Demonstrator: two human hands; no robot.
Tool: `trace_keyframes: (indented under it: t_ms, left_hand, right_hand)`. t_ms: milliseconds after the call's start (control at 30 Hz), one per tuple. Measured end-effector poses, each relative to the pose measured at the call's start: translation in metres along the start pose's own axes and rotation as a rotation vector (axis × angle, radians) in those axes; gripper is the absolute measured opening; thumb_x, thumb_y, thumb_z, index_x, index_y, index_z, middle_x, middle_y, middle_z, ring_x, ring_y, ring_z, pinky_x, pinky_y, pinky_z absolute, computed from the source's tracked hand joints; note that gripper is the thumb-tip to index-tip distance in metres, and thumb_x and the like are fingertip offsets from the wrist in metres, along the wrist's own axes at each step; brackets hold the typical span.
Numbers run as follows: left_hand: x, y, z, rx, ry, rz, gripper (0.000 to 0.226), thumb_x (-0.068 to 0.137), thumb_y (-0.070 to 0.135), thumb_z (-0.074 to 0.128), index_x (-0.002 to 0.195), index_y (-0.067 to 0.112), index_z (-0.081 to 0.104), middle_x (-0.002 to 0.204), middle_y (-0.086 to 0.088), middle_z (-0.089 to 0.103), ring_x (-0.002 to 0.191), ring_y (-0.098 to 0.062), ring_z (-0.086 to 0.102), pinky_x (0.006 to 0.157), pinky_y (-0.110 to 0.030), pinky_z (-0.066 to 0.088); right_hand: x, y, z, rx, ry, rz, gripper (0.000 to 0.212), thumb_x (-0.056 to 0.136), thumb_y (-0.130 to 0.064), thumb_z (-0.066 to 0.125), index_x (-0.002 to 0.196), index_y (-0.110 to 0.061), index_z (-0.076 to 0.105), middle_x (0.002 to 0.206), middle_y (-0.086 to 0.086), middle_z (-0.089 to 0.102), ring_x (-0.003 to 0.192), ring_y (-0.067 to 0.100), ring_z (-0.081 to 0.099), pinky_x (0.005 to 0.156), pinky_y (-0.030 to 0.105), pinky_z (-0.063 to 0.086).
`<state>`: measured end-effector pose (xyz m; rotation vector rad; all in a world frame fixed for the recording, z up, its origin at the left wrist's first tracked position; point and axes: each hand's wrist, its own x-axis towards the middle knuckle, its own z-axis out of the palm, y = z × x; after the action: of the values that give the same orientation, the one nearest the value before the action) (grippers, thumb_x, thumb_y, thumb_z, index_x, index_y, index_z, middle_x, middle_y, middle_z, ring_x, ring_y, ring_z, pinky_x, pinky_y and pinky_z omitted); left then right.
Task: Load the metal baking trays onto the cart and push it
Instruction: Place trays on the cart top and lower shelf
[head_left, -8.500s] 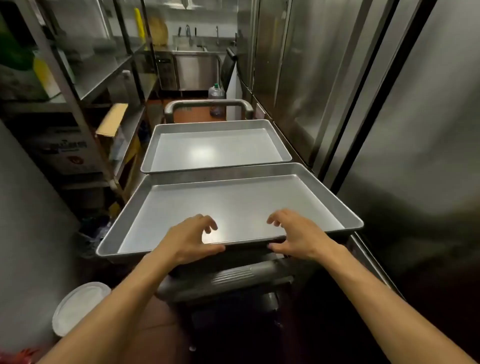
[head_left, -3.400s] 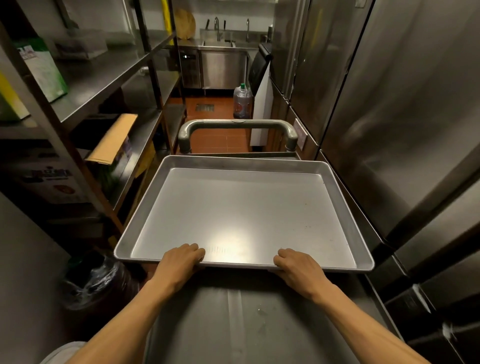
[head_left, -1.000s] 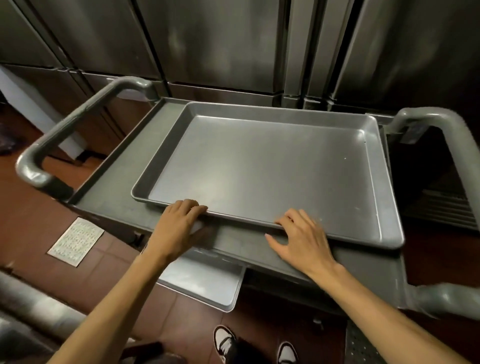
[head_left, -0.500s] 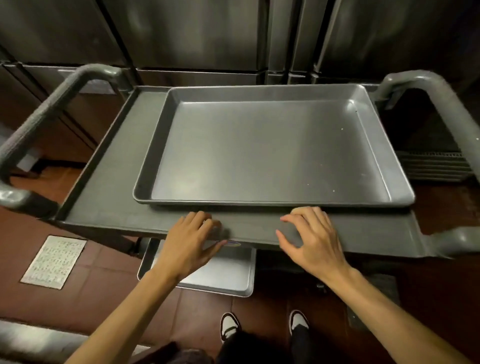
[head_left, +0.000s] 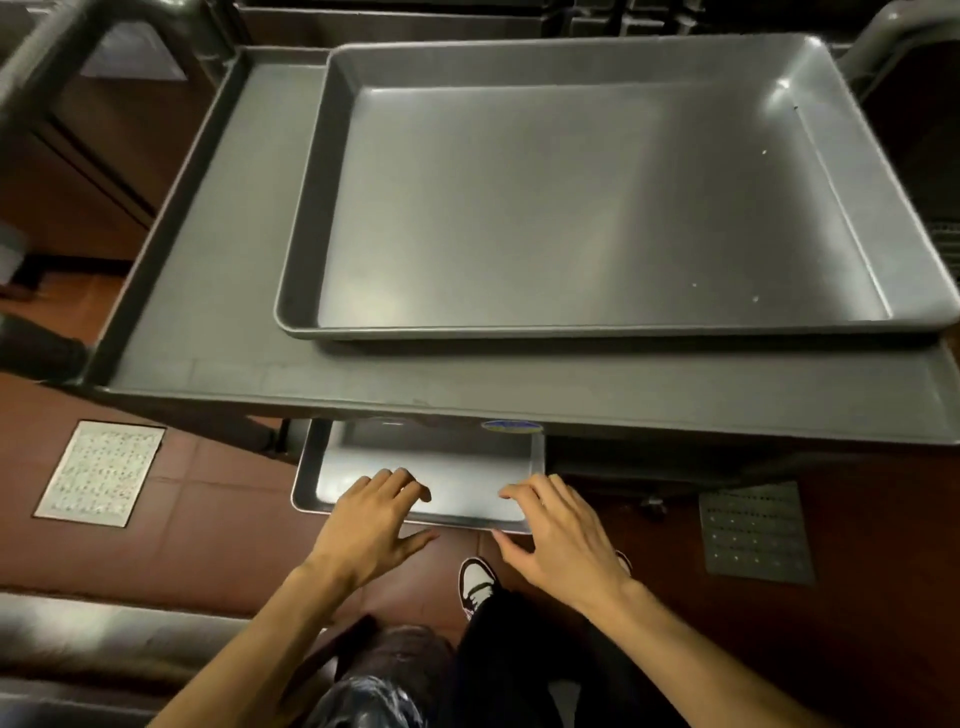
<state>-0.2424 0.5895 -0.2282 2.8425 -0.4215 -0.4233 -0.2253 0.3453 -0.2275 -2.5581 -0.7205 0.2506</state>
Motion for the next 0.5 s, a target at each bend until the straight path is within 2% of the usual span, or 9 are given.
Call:
trace_keyframes:
  t_ms: [167,500]
  left_hand:
    - [0.003,-0.025,0.048,-0.037,-0.01,-0.071,0.042,0.078,0.047,0.071,0.104,0.017,0.061,0.101,-0.004,0.062,0.093,-0.026,0.057,0.078,-0.041,0.049]
    - [0.005,-0.078,0.149,0.0,-0.079,-0.117,0.045,0.078,0.047,0.069,0.111,0.02,0.055,0.107,-0.002,0.057,0.098,-0.024,0.052,0.084,-0.037,0.042]
  right_hand:
    - [0.011,0.007,0.055,-0.048,-0.085,0.049,0.045,0.077,-0.038,0.07,0.113,-0.017,0.054,0.105,0.001,0.055,0.097,0.019,0.053,0.082,0.034,0.05]
    - [0.027,0.027,0.158,-0.189,-0.23,0.089,0.053,0.076,-0.042,0.072,0.118,-0.018,0.052,0.109,0.003,0.055,0.099,0.022,0.051,0.086,0.035,0.046]
